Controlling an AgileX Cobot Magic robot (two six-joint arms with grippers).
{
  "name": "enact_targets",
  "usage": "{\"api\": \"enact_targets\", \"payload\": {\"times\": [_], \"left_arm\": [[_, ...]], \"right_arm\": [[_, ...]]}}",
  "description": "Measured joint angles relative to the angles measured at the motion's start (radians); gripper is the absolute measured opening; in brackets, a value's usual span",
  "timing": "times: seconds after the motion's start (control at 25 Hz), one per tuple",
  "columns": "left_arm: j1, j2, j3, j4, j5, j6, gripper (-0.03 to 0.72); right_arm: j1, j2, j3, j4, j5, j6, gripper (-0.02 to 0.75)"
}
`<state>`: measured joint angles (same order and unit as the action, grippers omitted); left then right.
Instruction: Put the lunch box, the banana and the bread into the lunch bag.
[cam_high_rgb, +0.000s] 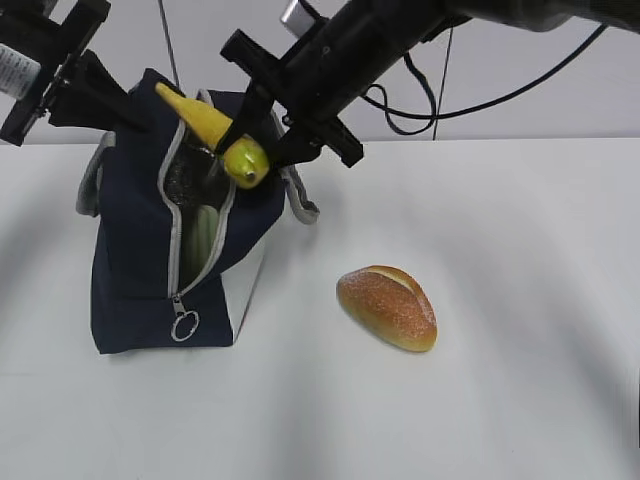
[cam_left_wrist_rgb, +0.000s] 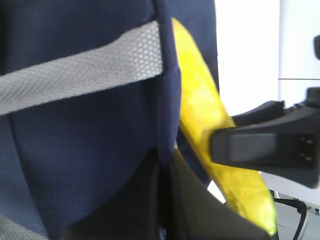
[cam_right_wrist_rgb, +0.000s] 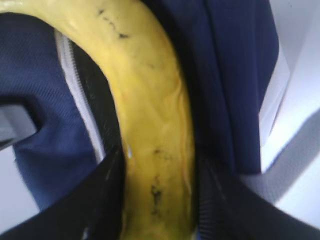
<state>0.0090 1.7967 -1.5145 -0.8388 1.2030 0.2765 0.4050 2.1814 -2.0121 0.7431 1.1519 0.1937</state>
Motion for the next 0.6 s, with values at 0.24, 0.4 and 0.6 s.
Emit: {"api": "enact_targets", "payload": {"times": [0.24, 0.4, 0.6], "left_arm": [[0.0, 0.0, 0.0, -0.003, 0.002, 0.0, -0.003], [0.0, 0.0, 0.0, -0.01, 0.002, 0.0, -0.003], [0.0, 0.0, 0.0, -0.009, 0.004, 0.0, -0.003]], "right_arm": [[0.021, 0.032, 0.0, -0.145, -0.015, 0.021, 0.295], [0.023, 0.032, 0.0, -0.216, -0.004, 0.045, 0.295], [0.05, 0.032, 0.0, -0.218, -0.062, 0.049, 0.295]]}}
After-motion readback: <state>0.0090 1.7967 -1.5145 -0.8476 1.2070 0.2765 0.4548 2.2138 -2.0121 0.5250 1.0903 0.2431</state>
